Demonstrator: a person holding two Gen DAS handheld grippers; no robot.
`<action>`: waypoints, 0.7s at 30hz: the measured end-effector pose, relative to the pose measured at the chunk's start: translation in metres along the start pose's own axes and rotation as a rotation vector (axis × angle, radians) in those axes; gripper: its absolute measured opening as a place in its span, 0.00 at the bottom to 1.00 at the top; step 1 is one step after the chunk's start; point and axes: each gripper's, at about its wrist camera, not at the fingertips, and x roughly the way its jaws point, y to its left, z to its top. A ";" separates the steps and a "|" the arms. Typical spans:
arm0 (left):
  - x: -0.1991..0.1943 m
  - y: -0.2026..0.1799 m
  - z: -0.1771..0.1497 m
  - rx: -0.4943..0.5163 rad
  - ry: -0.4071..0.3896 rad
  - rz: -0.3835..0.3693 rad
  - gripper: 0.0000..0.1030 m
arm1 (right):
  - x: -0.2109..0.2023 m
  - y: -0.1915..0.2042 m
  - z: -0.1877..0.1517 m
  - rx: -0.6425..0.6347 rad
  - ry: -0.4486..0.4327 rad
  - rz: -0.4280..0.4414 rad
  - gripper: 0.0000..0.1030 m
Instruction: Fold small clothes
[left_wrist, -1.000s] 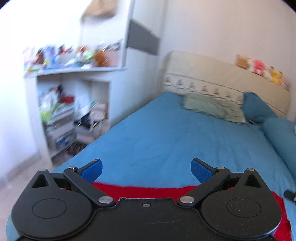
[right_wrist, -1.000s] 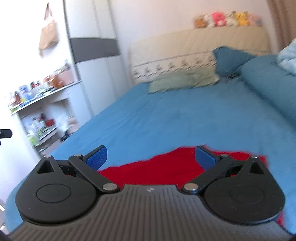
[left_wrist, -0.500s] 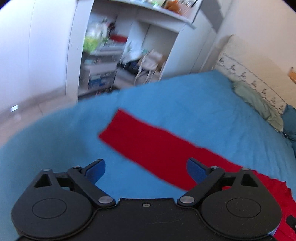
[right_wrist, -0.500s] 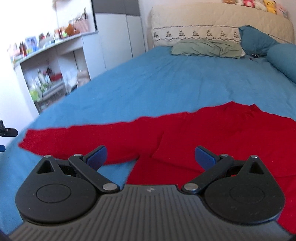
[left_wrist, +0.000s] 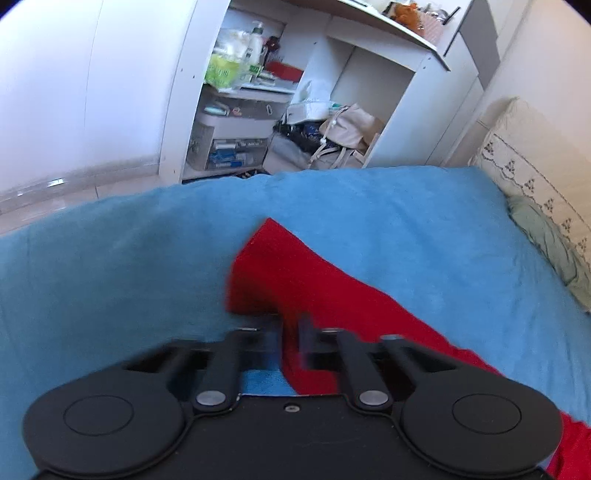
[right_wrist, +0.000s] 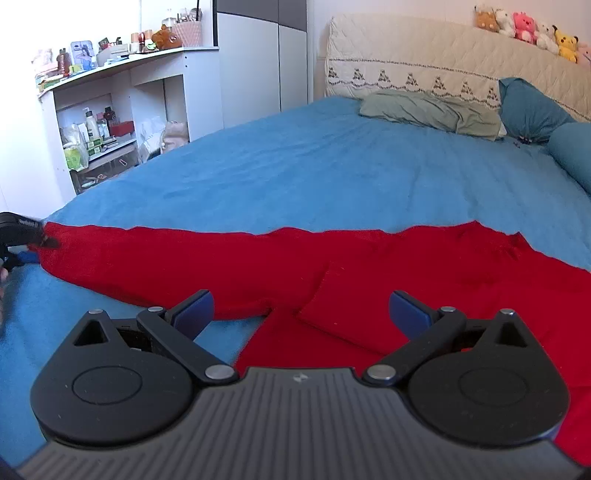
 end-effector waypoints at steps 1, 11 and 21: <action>-0.002 0.000 0.001 -0.019 -0.005 -0.006 0.07 | 0.000 -0.004 0.000 0.008 0.000 0.000 1.00; -0.106 -0.138 -0.007 0.270 -0.193 -0.256 0.06 | -0.041 -0.071 0.015 0.129 -0.049 -0.063 1.00; -0.153 -0.359 -0.166 0.621 -0.002 -0.620 0.06 | -0.117 -0.187 0.016 0.208 -0.103 -0.254 1.00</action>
